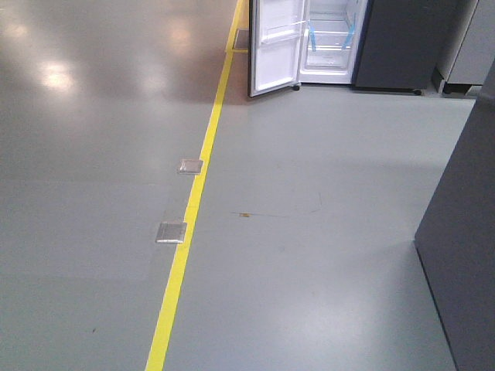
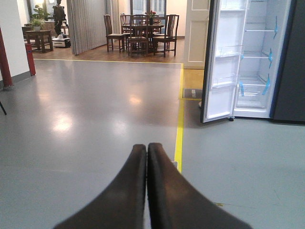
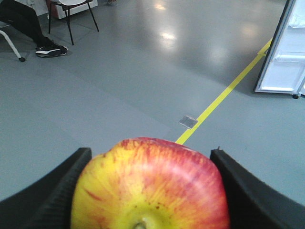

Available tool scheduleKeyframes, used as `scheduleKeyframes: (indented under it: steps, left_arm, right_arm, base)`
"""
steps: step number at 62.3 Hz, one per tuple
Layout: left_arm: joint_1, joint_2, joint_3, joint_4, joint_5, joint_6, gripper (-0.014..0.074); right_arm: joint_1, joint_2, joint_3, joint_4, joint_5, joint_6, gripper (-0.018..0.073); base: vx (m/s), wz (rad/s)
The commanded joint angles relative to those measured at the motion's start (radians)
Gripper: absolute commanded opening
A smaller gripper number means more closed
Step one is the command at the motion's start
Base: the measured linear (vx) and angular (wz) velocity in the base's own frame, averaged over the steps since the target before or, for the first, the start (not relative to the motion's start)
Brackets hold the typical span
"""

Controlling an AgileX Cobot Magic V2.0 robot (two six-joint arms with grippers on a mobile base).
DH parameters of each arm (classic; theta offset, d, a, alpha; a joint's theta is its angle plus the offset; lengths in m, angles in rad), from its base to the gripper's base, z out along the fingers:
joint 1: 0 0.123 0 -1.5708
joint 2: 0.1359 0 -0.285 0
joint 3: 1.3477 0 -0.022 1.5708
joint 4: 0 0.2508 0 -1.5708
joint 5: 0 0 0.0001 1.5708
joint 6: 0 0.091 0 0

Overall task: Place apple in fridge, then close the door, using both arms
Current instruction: 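Drive toward the open refrigerator carrying the apple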

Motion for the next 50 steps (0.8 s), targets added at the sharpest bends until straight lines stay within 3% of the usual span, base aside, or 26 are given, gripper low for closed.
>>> scheduleKeyframes:
  steps: [1, 50]
  left_arm:
    - [-0.004, -0.016, 0.028, -0.005, -0.079, -0.006, -0.0006]
    - [-0.004, -0.016, 0.028, -0.005, -0.079, -0.006, -0.0006]
  right_arm:
    - [-0.002, -0.025, -0.022, 0.044, -0.010, -0.010, 0.0055]
    - [-0.002, -0.025, -0.022, 0.044, -0.010, -0.010, 0.0055]
  base:
    - [0.26, -0.01]
    - [0.25, -0.02]
